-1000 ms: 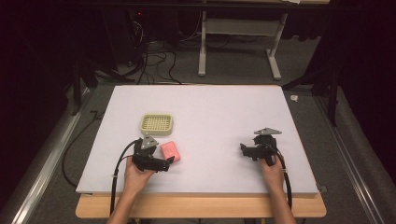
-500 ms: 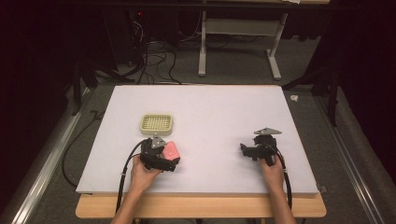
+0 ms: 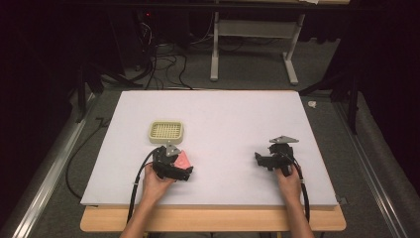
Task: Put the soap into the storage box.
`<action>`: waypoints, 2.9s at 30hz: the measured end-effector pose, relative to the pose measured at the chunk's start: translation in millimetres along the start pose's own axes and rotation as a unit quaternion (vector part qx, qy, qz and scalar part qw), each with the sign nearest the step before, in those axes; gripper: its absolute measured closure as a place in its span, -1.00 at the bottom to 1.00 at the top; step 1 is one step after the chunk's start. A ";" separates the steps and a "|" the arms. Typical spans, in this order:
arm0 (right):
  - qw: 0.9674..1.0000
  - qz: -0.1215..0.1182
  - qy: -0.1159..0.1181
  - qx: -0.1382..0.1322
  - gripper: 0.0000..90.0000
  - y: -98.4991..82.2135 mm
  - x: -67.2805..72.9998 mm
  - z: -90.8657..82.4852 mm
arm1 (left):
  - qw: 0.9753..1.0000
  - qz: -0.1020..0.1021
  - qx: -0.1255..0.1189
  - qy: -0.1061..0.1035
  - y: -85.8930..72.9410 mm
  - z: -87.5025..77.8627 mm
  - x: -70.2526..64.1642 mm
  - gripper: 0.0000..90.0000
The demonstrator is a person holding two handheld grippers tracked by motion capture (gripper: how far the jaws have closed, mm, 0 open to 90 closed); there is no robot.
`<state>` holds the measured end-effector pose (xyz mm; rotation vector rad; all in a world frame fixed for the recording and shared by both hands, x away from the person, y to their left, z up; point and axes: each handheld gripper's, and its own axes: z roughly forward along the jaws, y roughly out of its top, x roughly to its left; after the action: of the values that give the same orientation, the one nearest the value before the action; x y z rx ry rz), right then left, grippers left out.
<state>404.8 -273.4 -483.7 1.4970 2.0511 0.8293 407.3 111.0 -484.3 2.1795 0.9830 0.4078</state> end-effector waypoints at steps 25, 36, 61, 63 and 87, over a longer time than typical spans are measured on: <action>1.000 0.000 0.000 0.000 -0.68 0.0 0.0 0.0 | 1.000 -0.004 0.003 0.009 1.5 4.5 -2.8 -0.93; 1.000 0.000 0.000 0.000 -0.68 0.0 0.0 0.0 | 1.000 -0.009 0.005 0.016 2.0 2.2 -2.6 -0.93; 1.000 0.000 0.000 0.000 -0.68 0.0 0.0 0.0 | 0.997 -0.047 -0.019 0.056 19.5 -31.9 19.0 -0.93; 1.000 0.000 0.000 0.000 -0.68 0.0 0.0 0.0 | 0.997 -0.045 -0.020 0.062 23.4 -33.9 21.2 -0.93; 1.000 0.000 0.000 0.000 -0.68 0.0 0.0 0.0 | 0.993 -0.089 -0.016 0.081 66.6 -26.3 54.4 -0.93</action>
<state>404.7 -273.4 -483.7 1.4970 2.0509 0.8303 464.6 133.1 -418.6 2.0329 1.2405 0.5184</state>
